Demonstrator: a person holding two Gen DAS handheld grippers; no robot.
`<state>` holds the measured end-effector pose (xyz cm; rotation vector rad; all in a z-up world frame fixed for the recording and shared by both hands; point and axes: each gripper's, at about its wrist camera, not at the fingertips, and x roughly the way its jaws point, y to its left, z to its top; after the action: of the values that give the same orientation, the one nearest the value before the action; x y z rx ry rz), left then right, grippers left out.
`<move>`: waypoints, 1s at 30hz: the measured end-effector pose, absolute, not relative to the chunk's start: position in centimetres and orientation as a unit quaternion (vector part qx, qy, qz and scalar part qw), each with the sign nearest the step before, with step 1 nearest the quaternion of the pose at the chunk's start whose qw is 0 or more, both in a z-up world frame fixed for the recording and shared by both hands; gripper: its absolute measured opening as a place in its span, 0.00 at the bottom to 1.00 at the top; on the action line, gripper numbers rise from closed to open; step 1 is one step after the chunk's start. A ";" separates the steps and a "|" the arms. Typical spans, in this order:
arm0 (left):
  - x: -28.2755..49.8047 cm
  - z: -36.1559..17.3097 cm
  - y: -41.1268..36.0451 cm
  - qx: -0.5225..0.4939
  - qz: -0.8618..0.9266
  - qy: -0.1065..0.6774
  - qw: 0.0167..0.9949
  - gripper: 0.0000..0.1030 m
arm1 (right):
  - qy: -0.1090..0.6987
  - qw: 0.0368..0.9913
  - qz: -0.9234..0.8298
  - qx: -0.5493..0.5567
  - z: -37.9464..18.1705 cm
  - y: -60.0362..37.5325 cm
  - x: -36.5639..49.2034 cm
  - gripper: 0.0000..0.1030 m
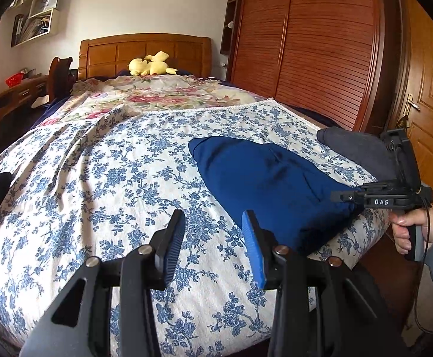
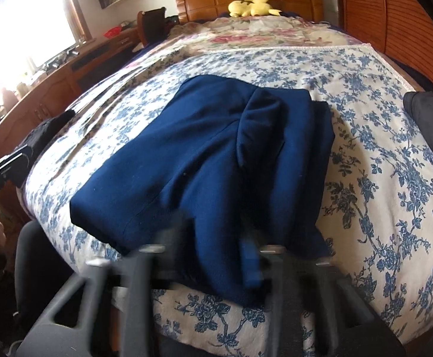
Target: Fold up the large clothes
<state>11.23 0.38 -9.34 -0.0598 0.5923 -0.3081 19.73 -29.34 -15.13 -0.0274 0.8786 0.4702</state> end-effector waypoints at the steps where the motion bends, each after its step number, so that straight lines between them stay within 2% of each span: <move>1: 11.2 -9.3 0.4 -0.029 -0.152 0.290 0.944 0.37 | 0.413 0.882 0.226 -0.019 -14.6 -29.2 19.5 0.12; 7: 11.4 -9.5 0.2 -0.028 -0.156 0.292 0.943 0.37 | 0.326 0.920 0.212 -0.054 -9.6 -29.3 17.4 0.08; 9: 11.6 -9.7 0.1 -0.028 -0.158 0.293 0.943 0.37 | 0.320 0.923 0.208 -0.055 -8.8 -29.9 17.2 0.08; 16: 11.6 -9.9 -0.6 -0.026 -0.163 0.295 0.941 0.37 | 0.383 0.905 0.175 -0.070 -12.9 -30.5 18.2 0.13; 20: 11.6 -9.9 -0.9 -0.024 -0.165 0.295 0.941 0.37 | 0.384 0.908 0.157 -0.059 -13.4 -31.8 17.1 0.26; 22: 11.7 -9.9 -1.1 -0.025 -0.168 0.295 0.940 0.37 | 0.385 0.909 0.148 -0.054 -13.3 -32.3 16.5 0.42; 25: 12.4 -10.3 -1.5 -0.022 -0.172 0.299 0.939 0.37 | 0.391 0.908 0.141 -0.049 -13.4 -32.9 16.0 0.54; 30: 14.8 -10.7 -2.8 -0.008 -0.184 0.307 0.934 0.38 | 0.407 0.903 0.132 -0.035 -15.3 -33.4 16.7 0.66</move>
<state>14.77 -2.77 -10.75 -0.0163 0.6284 -0.3770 16.75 -33.36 -15.31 -0.0714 0.8408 0.2735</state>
